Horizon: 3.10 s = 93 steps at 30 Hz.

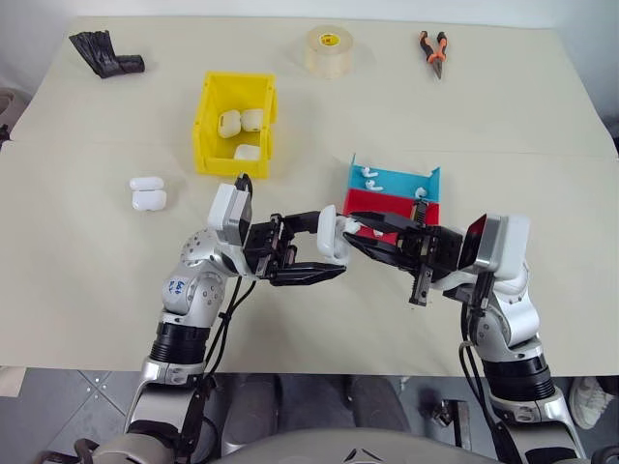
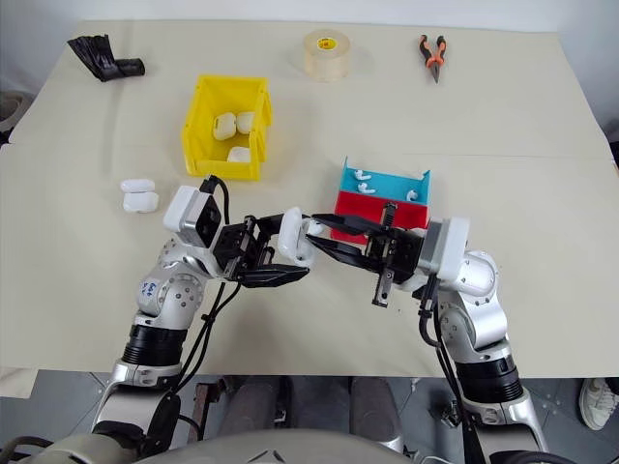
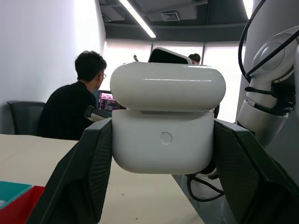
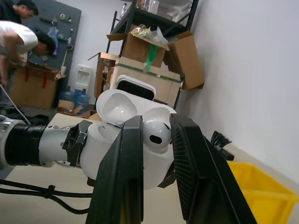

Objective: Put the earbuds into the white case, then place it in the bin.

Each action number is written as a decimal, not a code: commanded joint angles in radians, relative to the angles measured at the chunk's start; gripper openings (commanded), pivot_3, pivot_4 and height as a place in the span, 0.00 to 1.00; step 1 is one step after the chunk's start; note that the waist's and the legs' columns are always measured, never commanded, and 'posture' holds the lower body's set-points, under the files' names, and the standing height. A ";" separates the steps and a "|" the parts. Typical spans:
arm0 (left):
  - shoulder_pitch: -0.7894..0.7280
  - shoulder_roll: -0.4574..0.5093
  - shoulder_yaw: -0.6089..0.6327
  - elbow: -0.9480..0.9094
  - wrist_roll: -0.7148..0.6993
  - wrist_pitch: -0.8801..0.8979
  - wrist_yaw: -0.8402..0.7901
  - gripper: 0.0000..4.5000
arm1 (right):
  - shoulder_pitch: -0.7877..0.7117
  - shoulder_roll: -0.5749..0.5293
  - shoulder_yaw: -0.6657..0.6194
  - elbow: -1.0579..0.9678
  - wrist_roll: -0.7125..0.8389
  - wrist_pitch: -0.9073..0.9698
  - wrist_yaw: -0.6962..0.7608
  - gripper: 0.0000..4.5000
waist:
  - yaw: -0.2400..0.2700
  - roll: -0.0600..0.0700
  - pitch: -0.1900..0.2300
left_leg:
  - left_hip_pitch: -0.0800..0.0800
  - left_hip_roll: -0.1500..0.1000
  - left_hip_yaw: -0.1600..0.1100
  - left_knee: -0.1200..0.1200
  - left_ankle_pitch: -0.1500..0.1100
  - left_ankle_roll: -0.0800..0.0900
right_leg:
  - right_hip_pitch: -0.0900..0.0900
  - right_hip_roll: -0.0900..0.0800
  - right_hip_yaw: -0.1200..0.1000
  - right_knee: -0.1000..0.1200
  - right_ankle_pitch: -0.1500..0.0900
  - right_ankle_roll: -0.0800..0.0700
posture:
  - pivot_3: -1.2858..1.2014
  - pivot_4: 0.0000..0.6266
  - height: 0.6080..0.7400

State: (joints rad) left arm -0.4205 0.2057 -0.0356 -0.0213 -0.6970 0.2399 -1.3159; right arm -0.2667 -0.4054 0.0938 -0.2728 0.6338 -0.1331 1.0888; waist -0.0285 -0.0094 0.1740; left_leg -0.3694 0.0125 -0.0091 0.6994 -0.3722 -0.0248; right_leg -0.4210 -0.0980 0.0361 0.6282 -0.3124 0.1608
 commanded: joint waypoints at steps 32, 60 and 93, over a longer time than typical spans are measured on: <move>0.053 0.015 -0.018 -0.052 0.056 -0.163 0.023 0.62 | -0.385 -0.503 -0.049 0.316 -0.246 0.557 0.108 0.99 | 0.001 0.002 0.001 | 0.004 0.001 0.001 0.001 0.000 0.001 | 0.005 -0.001 -0.001 -0.002 0.000 0.000 | 0.52 0.24 1.00; 0.132 0.001 -0.043 -0.102 0.074 -0.209 0.086 0.62 | -1.006 -0.104 0.319 1.169 -0.772 0.454 0.127 0.99 | -0.031 0.003 0.001 | -0.001 -0.001 -0.004 0.000 0.000 -0.001 | 0.001 -0.003 -0.007 -0.001 0.000 -0.001 | 0.52 0.24 1.00; 0.170 0.019 -0.048 -0.153 0.063 -0.201 0.136 0.62 | -0.832 -0.203 0.327 0.837 -0.848 0.247 0.282 0.71 | -0.029 0.003 0.001 | -0.001 -0.001 -0.004 0.000 0.001 -0.001 | 0.001 -0.003 -0.007 -0.001 0.000 -0.001 | 0.52 0.24 1.00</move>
State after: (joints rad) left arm -0.2612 0.2238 -0.0786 -0.1174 -0.6209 0.0440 -1.1882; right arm -1.1044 -0.5898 0.4282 0.5756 -0.2144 0.1319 1.3633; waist -0.0576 -0.0064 0.1749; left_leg -0.3703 0.0119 -0.0131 0.6995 -0.3714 -0.0261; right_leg -0.4196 -0.1014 0.0295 0.6272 -0.3128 0.1602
